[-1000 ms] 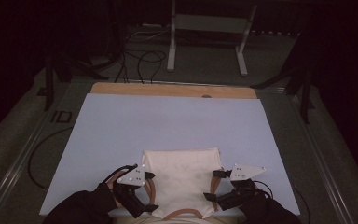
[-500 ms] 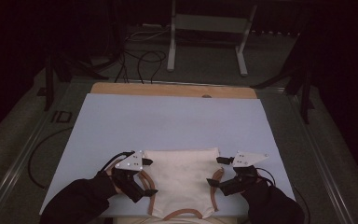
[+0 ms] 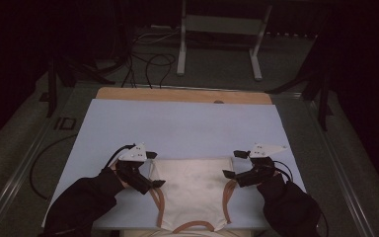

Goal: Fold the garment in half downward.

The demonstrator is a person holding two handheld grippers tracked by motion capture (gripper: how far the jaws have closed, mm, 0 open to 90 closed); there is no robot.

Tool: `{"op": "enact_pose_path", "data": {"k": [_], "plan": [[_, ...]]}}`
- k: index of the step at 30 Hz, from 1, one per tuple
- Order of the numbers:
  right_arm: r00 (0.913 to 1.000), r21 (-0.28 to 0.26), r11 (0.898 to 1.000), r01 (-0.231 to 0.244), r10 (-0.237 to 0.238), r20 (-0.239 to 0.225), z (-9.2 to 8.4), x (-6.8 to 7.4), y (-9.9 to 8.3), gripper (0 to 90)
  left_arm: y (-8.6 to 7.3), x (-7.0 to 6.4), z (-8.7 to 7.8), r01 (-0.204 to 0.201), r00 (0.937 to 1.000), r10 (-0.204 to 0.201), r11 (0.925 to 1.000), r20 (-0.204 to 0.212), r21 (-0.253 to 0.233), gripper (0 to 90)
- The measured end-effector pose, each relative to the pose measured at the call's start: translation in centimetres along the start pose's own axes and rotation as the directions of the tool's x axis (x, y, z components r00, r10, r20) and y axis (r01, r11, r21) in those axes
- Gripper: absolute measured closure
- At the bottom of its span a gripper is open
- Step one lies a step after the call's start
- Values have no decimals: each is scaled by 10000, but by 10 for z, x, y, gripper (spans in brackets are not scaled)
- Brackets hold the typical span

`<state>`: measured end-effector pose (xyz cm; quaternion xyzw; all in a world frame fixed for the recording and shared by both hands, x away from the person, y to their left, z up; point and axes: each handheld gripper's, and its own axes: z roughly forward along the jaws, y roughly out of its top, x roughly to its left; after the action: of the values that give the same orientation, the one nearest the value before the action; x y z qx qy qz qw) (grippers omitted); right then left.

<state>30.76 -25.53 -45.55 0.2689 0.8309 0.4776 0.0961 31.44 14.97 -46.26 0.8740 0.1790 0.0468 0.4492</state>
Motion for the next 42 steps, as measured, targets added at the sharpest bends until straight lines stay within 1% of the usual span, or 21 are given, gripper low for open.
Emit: {"op": "enact_pose_path", "data": {"k": [2,5,10,12,14,15,17,19,20,21,27,28,29,31,32,33,35,37,39,40,42], "plan": [[9999,83,10000,46,-47,106,1,-5,0,133,-1,7,2,177,9997,-175,9998,-171,122,24],[9998,195,9998,13,-17,221,4,-14,-1,131,-5,16,5,534,9983,-529,9983,-226,228,25],[9993,485,9984,-305,294,236,12,-28,-6,119,-10,28,10,1118,9935,-1105,9923,-276,524,24],[9984,580,9968,-547,538,171,16,-33,-9,111,-12,31,14,1273,9911,-1238,9887,-484,794,24],[9979,634,9960,-636,626,175,17,-34,-11,111,-14,33,16,1200,9917,-1151,9885,-567,925,25],[9975,828,9943,-668,647,270,21,-37,-14,99,-16,35,20,1219,9905,-1128,9851,-790,1216,31],[9975,940,9935,-635,603,364,23,-37,-15,99,-18,36,23,1294,9895,-1196,9831,-814,1292,41],[9973,1349,9893,-562,494,536,30,-39,-20,110,-21,38,28,1273,9893,-1141,9796,-908,1557,55],[9973,1349,9893,-562,494,536,30,-39,-20,110,-21,38,28,1273,9893,-1141,9796,-908,1557,55],[9975,1454,9871,-675,637,309,32,-41,-21,126,-21,39,30,1281,9891,-1135,9772,-935,1694,55],[9959,1831,9789,-902,870,257,44,-49,-29,130,-23,42,34,1375,9869,-1170,9703,-1113,1992,160],[9950,2074,9731,-1001,980,203,48,-51,-30,141,-24,44,36,1440,9861,-1234,9688,-1114,2017,178],[9952,2123,9723,-979,951,234,49,-51,-31,158,-25,46,36,1483,9856,-1282,9686,-1099,1996,209],[9955,2351,9674,-944,900,298,51,-54,-32,247,-25,48,37,1501,9853,-1288,9662,-1121,2097,258],[9953,2443,9650,-958,904,336,52,-55,-33,255,-26,49,38,1491,9853,-1272,9658,-1137,2119,282],[9953,2522,9630,-956,889,380,53,-55,-33,310,-26,49,39,1490,9851,-1256,9642,-1173,2192,317],[9952,2525,9627,-976,928,309,54,-57,-33,334,-27,51,40,1486,9858,-1253,9610,-1119,2333,348],[9950,2567,9614,-989,924,371,55,-57,-33,392,-29,51,40,1619,9834,-1379,9601,-1178,2282,378],[9953,2574,9615,-957,885,393,56,-58,-32,413,-30,51,39,1716,9819,-1491,9611,-1166,2164,413],[9951,2584,9610,-981,908,398,56,-58,-31,460,-30,50,39,1719,9814,-1481,9610,-1218,2167,434],[9956,2642,9601,-913,824,444,57,-57,-30,488,-30,50,38,1664,9831,-1450,9620,-1116,2164,476]]}}
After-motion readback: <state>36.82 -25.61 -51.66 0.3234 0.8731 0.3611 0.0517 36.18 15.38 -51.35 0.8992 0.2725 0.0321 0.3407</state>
